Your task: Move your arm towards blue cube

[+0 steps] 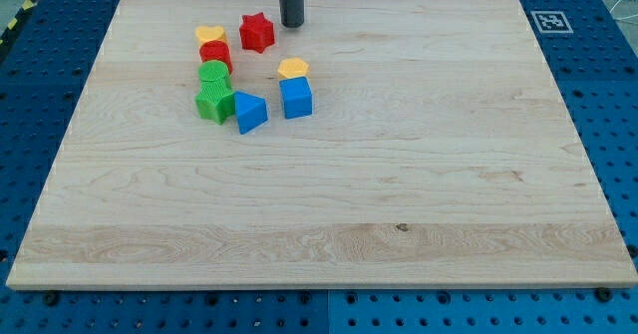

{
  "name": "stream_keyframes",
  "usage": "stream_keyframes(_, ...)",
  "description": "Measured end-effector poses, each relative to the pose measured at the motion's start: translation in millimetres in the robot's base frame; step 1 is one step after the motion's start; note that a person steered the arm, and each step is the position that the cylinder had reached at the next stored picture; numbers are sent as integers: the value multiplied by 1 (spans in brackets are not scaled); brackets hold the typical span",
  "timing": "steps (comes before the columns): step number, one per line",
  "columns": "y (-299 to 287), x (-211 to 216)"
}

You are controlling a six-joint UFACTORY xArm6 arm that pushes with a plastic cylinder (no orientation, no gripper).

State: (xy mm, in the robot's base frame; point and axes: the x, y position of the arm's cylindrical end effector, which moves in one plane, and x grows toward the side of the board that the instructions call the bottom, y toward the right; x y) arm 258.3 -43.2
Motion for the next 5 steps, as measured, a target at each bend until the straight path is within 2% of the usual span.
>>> stream_keyframes(3,-44,5)
stream_keyframes(4,-32,-4)
stream_keyframes(5,12,-3)
